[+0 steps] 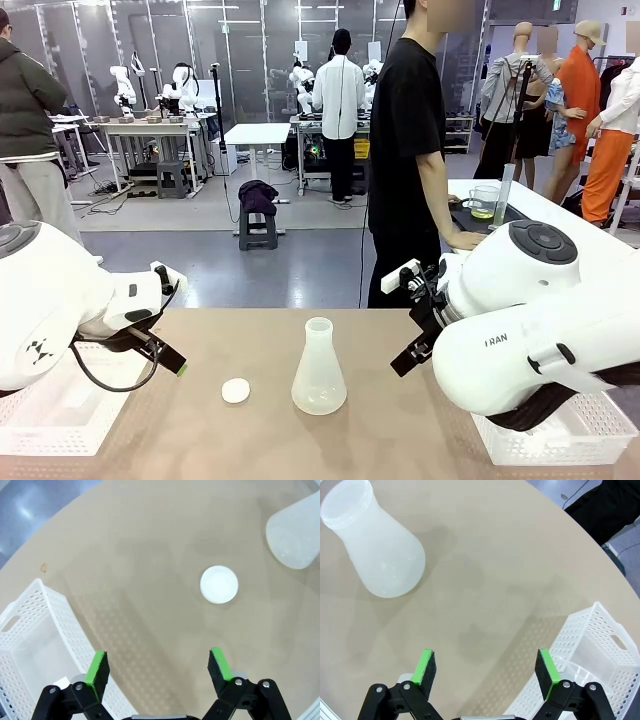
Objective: Prepare the solutions needed for the experiment.
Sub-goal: Pick up the Plastic Funnel and insert it into the Big flask.
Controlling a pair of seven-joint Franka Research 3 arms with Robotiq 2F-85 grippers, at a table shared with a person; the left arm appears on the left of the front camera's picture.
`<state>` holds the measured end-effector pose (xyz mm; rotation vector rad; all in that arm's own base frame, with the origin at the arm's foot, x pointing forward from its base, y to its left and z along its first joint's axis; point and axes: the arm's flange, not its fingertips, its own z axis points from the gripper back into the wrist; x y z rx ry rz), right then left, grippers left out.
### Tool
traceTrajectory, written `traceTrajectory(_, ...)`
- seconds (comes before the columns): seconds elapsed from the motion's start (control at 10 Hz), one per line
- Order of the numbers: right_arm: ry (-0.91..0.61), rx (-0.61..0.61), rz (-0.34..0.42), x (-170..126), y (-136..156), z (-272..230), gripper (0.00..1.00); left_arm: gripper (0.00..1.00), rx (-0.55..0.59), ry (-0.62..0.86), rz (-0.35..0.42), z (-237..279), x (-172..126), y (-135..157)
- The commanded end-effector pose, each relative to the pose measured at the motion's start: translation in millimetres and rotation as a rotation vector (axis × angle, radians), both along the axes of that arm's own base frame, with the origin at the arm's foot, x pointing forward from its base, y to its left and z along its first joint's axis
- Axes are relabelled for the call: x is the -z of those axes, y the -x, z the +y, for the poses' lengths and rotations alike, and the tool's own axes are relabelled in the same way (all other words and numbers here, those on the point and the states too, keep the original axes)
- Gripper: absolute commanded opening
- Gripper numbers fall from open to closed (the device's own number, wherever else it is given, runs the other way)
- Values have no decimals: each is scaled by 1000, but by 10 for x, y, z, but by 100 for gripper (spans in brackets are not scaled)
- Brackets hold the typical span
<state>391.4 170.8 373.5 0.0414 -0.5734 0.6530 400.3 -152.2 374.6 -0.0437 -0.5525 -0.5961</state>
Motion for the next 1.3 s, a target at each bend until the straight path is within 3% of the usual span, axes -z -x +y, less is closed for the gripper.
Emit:
traceTrajectory(0.0,-175,-7,47,-209,155,-10,100,100,-6,138,20,138,-192,164)
traceTrajectory(0.2,-333,20,70,-508,310,-63,100,100,-48,316,58,262,-478,318)
traceTrajectory(0.3,-388,109,100,-651,354,-104,100,100,-76,418,124,338,-599,396)
traceTrajectory(0.5,-582,148,152,-854,422,-259,100,100,-53,577,159,463,-765,508)
traceTrajectory(0.7,-783,160,280,-952,421,-359,100,100,-32,784,254,537,-924,580)
traceTrajectory(0.8,-786,139,279,-969,436,-358,100,100,-85,810,254,564,-955,586)
traceTrajectory(0.9,-619,54,158,-943,468,-334,100,100,18,737,183,568,-969,600)
traceTrajectory(1.0,-749,165,272,-1106,428,-366,100,100,-66,767,234,525,-1122,466)
traceTrajectory(1.2,-749,165,272,-1106,428,-366,100,100,-66,767,234,525,-1122,466)
